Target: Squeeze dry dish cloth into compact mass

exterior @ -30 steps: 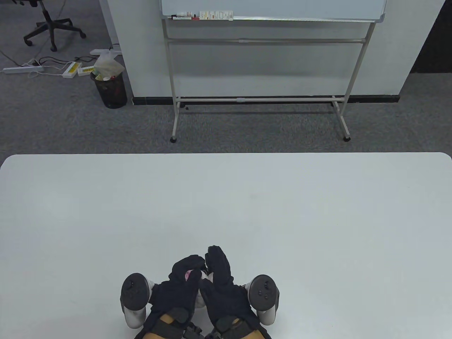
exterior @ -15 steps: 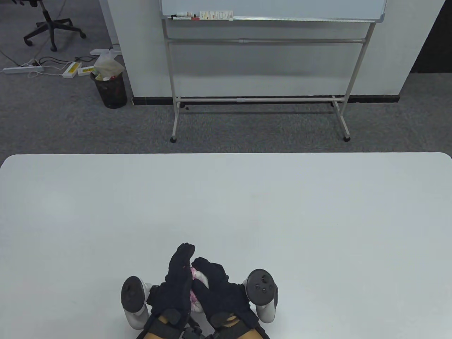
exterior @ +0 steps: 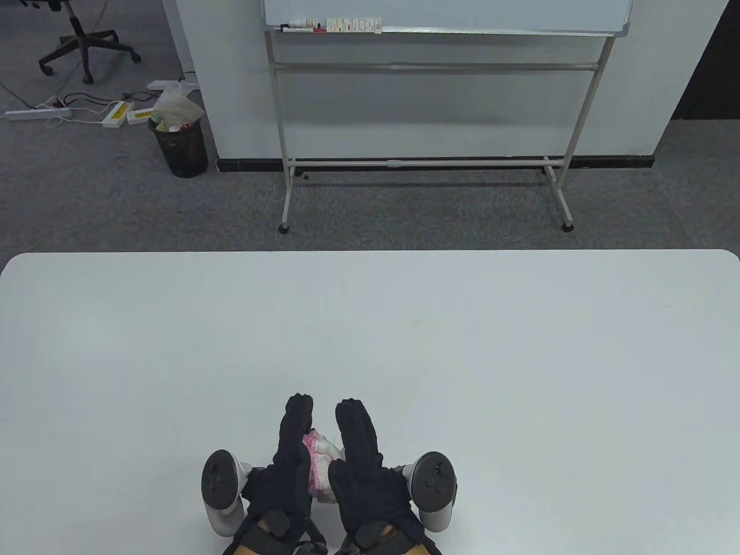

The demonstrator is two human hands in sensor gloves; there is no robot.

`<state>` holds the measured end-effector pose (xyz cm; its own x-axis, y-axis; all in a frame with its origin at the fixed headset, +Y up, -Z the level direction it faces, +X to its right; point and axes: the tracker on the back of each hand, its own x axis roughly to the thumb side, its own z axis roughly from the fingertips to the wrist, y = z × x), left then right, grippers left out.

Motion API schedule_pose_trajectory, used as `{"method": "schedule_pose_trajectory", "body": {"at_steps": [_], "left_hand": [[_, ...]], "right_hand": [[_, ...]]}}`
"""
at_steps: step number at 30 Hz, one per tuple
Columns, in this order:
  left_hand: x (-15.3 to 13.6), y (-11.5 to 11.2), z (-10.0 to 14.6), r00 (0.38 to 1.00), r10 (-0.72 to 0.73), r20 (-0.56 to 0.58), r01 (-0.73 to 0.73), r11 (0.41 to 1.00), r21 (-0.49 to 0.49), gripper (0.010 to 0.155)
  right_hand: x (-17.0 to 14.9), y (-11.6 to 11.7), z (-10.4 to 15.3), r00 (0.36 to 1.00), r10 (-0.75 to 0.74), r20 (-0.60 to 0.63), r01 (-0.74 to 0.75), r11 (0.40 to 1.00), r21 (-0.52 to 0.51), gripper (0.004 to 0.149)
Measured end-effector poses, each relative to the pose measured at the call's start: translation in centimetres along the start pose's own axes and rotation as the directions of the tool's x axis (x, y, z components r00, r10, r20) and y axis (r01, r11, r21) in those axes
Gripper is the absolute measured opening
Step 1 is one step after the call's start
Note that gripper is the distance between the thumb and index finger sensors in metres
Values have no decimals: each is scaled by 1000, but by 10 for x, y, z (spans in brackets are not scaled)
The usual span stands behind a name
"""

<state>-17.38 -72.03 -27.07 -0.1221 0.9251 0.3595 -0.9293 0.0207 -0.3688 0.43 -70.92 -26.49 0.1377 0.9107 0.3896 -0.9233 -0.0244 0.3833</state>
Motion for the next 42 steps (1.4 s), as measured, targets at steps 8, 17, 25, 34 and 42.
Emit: {"method": "schedule_pose_trajectory", "body": {"at_steps": [8,17,25,34,42], "left_hand": [[-3,-16,0,1000,-6,-23,4,995,-102,77],[-1,-19,1,1000,-8,-26,5,992,-125,79],[4,-16,3,998,-62,-4,61,993,-103,80],[3,-19,-1,998,-49,-38,42,988,-151,84],[8,-6,-4,926,-369,-79,362,927,-96,85]], "right_hand": [[-11,5,3,994,-72,-82,80,991,107,84],[-11,10,4,993,-73,-98,85,988,129,84],[-13,11,4,980,-109,-165,131,983,130,82],[2,-12,-2,976,141,-166,-148,989,-27,59],[11,-37,-2,861,491,-134,-498,867,-24,57]]}}
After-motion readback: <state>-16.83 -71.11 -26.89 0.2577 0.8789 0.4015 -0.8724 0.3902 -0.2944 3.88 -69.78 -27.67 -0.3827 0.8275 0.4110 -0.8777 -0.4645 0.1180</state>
